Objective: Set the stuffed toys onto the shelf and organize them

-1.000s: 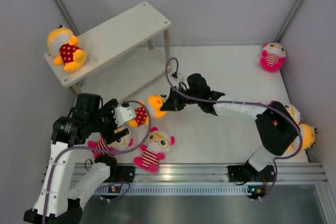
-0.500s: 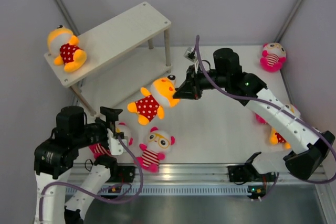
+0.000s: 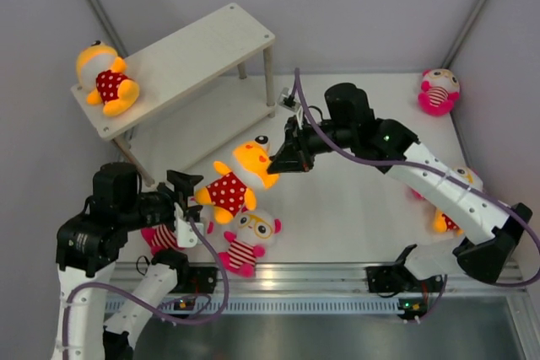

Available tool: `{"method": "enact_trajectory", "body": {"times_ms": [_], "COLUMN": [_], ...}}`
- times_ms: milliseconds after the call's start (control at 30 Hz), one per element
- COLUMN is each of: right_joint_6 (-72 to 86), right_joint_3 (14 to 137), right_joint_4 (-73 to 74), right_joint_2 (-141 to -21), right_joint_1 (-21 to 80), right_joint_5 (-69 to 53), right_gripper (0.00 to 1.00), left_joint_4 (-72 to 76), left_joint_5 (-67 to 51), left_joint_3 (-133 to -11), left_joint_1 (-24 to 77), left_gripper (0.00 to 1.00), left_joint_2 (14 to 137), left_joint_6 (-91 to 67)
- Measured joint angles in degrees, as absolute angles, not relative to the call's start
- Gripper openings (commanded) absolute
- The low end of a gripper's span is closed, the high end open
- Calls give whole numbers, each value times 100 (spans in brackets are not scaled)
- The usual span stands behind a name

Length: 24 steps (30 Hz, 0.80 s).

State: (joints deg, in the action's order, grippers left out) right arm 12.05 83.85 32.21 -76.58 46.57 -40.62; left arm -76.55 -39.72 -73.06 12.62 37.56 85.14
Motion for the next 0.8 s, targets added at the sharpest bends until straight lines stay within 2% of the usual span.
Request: {"method": "enact_trajectory", "body": {"times_ms": [67, 167, 200, 233, 267, 367, 400, 467, 500, 567, 800], "right_joint_6": [1223, 1249, 1262, 1267, 1273, 1328, 1341, 1409, 1422, 1476, 1772], "right_joint_3": [8490, 8597, 8611, 8619, 8626, 8626, 8626, 8628, 8628, 8621, 7782], "right_joint_4": [3210, 3177, 3148, 3138, 3131, 3085, 3079, 3022, 2965, 2886, 2438], "right_joint_2": [-7754, -7905, -7948, -7979, -8005, -8038, -8038, -8038, -8038, -7994, -6737], "right_joint_1": [4707, 4781, 4810, 4829, 4838, 4838, 4838, 4838, 4838, 4821, 4412], "right_joint_5": [-4053, -4040, -4038, -4034, -4029, -4029, -4018, -3909, -3785, -3444, -2045], "right_gripper": [0, 0, 0, 0, 0, 2, 27, 45, 63, 75, 79], "left_joint_4": [-7655, -7658, -7662, -7671, -7679, -7677, -7682, -7651, -7579, -7216, -5645], "left_joint_5": [-3990, -4014, -4021, -4021, -4025, -4073, -4075, -4064, -4047, -3931, -3347], "left_joint_3": [-7299, -7299, -7299, -7299, -7299, -7332, -7365, -7498, -7592, -7730, -9024], "left_joint_1": [1262, 1262, 1262, 1262, 1262, 1262, 1262, 1262, 1262, 1262, 1251], "left_gripper": [66, 51, 39, 9, 0, 0, 0, 0, 0, 0, 0], "left_joint_2": [3769, 3771, 3776, 3778, 3778, 3789, 3809, 3898, 3972, 4121, 5242], "left_joint_6": [8545, 8571, 8567, 8549, 8530, 8545, 8506, 8285, 8040, 7612, 5867]}}
